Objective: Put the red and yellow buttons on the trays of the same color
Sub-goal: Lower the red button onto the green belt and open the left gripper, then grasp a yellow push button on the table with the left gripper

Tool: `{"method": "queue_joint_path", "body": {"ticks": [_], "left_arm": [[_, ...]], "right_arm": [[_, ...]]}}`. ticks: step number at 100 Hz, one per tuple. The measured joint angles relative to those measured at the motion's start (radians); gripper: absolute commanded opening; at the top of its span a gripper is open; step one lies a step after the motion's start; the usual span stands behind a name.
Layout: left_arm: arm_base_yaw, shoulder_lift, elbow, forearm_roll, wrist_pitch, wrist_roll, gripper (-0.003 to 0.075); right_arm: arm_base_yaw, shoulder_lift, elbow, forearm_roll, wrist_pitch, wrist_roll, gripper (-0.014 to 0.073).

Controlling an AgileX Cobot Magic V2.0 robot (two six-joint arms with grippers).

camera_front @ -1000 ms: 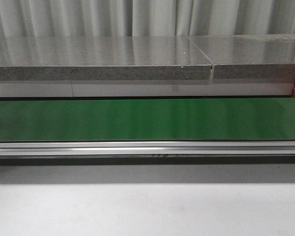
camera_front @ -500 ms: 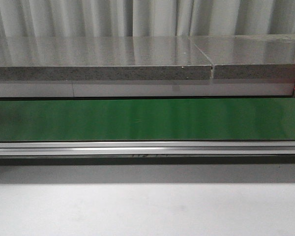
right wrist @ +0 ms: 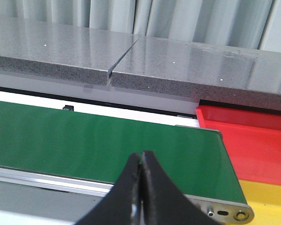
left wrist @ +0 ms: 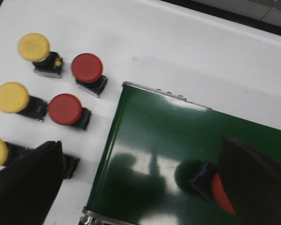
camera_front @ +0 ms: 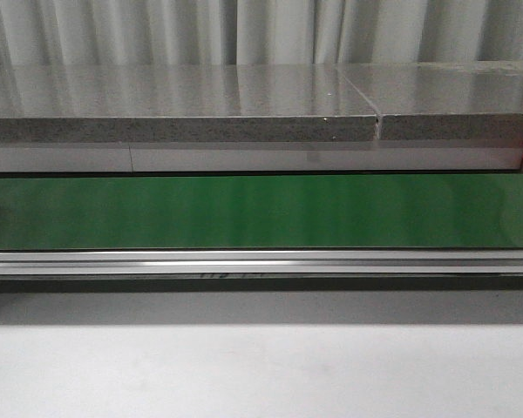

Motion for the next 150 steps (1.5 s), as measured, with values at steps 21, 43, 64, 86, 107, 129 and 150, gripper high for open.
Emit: {"method": "queue_joint_path", "body": {"ticks": [21, 43, 64, 86, 107, 129, 150], "left_arm": [[0.159, -0.097, 0.134, 0.002, 0.002, -0.006, 0.0659], [0.331, -0.119, 0.241, 0.015, -0.021, -0.024, 0.0659], [0.411, -0.104, 0.283, 0.131, -0.047, -0.101, 0.0659], [0.419, -0.094, 0.283, 0.247, -0.08, -0.205, 0.0659], [0.419, -0.032, 0.283, 0.252, -0.104, -0.214, 0.0659], [0.419, 0.092, 0.283, 0.249, -0.144, -0.227, 0.0659], [0.419, 0.187, 0.283, 0.235, -0.208, -0.229, 0.0659]], "right_arm": [[0.0, 0.0, 0.0, 0.0, 0.0, 0.0, -0.0068], [0.0, 0.0, 0.0, 0.0, 0.0, 0.0, -0.0068], [0.0, 0.0, 0.0, 0.0, 0.0, 0.0, -0.0068], [0.0, 0.0, 0.0, 0.0, 0.0, 0.0, -0.0068], [0.0, 0.0, 0.0, 0.0, 0.0, 0.0, -0.0068], [0.0, 0.0, 0.0, 0.0, 0.0, 0.0, -0.0068], [0.0, 0.0, 0.0, 0.0, 0.0, 0.0, -0.0068]]}}
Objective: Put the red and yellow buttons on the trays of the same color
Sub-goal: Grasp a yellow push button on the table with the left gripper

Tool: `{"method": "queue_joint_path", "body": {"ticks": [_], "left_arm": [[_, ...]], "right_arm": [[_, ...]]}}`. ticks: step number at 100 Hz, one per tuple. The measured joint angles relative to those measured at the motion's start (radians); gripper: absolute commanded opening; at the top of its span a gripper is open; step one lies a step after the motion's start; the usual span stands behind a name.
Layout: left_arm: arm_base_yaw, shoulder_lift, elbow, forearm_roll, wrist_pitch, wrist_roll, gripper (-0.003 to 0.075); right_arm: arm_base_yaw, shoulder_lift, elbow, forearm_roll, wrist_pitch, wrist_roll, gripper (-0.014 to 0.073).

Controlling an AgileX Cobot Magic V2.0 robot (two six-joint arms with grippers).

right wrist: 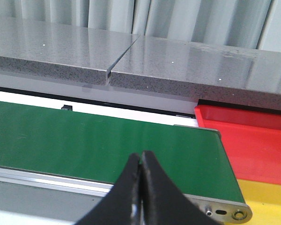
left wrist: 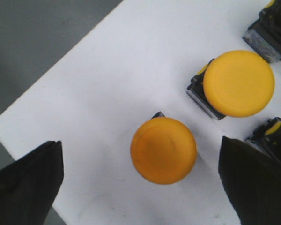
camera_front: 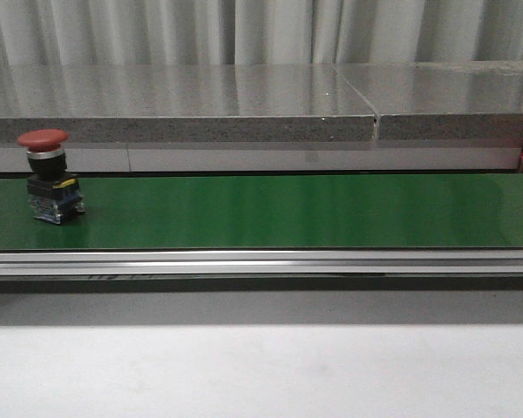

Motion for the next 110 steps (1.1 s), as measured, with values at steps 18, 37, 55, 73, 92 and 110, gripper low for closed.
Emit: {"method": "queue_joint_path", "body": {"ticks": [18, 37, 55, 73, 92, 110], "left_arm": [[0.0, 0.064, 0.0, -0.021, -0.032, 0.0, 0.0659], [0.0, 0.118, 0.0, -0.032, -0.056, 0.0, 0.0659], [0.0, 0.148, 0.0, -0.037, -0.081, 0.0, 0.0607], [0.0, 0.149, 0.0, -0.037, -0.109, 0.0, 0.0403], [0.0, 0.149, 0.0, -0.04, -0.111, 0.0, 0.0116], [0.0, 0.108, -0.002, -0.053, -0.071, 0.0, -0.0019]], "right_arm": [[0.0, 0.0, 0.0, 0.0, 0.0, 0.0, -0.0068], [0.0, 0.0, 0.0, 0.0, 0.0, 0.0, -0.0068], [0.0, 0.0, 0.0, 0.0, 0.0, 0.0, -0.0068], [0.0, 0.0, 0.0, 0.0, 0.0, 0.0, -0.0068], [0.0, 0.0, 0.0, 0.0, 0.0, 0.0, -0.0068], [0.0, 0.0, 0.0, 0.0, 0.0, 0.0, -0.0068]]}}
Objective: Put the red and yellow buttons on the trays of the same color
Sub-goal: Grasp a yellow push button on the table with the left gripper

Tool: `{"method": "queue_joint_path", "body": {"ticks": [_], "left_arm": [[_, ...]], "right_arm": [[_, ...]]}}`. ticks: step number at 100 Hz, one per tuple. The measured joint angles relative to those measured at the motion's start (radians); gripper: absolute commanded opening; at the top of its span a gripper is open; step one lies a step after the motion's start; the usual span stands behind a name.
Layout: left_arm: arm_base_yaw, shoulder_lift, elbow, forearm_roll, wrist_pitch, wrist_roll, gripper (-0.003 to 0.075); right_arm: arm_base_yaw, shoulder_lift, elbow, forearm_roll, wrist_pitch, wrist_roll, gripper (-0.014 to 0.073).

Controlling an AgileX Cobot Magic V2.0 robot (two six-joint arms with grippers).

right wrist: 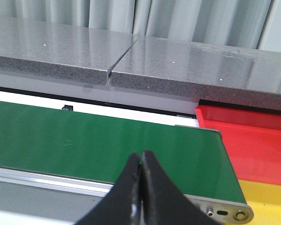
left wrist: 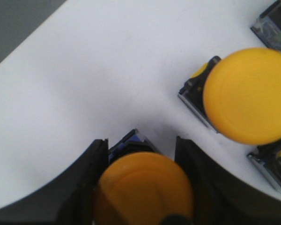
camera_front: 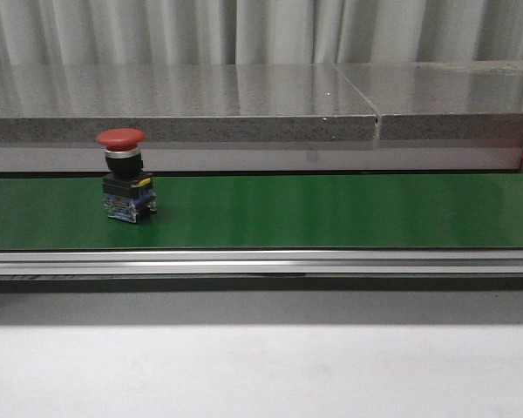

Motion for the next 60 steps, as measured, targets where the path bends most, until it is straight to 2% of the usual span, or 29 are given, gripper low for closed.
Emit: {"method": "queue_joint_path", "body": {"ticks": [29, 46, 60], "left_arm": [[-0.072, -0.21, -0.031, -0.001, 0.124, 0.029, -0.0019], [-0.172, -0.352, -0.034, -0.001, 0.144, 0.042, -0.0019], [-0.259, -0.387, -0.057, -0.01, 0.153, 0.044, -0.0019]], "right_arm": [[0.0, 0.0, 0.0, 0.0, 0.0, 0.0, -0.0068], [0.0, 0.0, 0.0, 0.0, 0.0, 0.0, -0.0068], [0.0, 0.0, 0.0, 0.0, 0.0, 0.0, -0.0068]]}}
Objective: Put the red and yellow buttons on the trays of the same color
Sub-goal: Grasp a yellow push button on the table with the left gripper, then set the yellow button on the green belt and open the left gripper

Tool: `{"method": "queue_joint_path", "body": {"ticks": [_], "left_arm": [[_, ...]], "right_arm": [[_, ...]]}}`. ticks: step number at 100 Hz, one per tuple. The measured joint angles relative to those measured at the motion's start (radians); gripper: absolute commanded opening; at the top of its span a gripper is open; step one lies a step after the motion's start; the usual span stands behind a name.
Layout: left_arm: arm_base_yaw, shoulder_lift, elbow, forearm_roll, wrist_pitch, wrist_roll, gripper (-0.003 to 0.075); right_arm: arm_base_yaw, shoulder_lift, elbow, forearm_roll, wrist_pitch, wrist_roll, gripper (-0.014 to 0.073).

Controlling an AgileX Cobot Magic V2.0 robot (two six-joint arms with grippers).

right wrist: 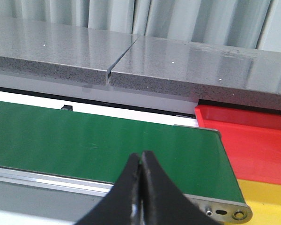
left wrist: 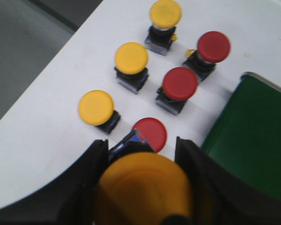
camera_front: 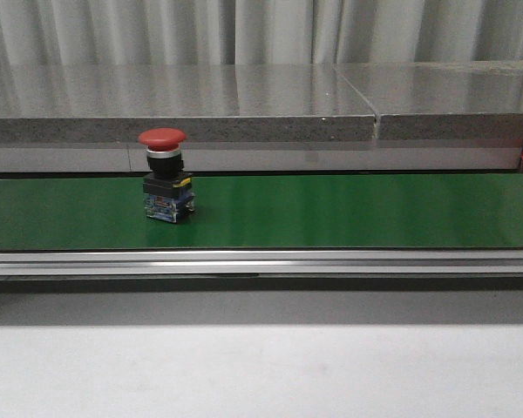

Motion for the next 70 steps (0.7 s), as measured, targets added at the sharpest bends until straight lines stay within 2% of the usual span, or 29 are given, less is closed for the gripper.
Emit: {"method": "queue_joint_path", "body": {"ticks": [28, 44, 70], "left_arm": [[-0.148, 0.077, -0.071, -0.118, 0.005, 0.095, -0.0019], [-0.213, 0.164, -0.093, -0.134, 0.001, 0.109, -0.0019], [-0.241, 0.274, -0.095, -0.144, -0.005, 0.111, -0.0008]], "right_arm": [[0.0, 0.0, 0.0, 0.0, 0.0, 0.0, -0.0068], [0.0, 0.0, 0.0, 0.0, 0.0, 0.0, -0.0068], [0.0, 0.0, 0.0, 0.0, 0.0, 0.0, -0.0068]]}}
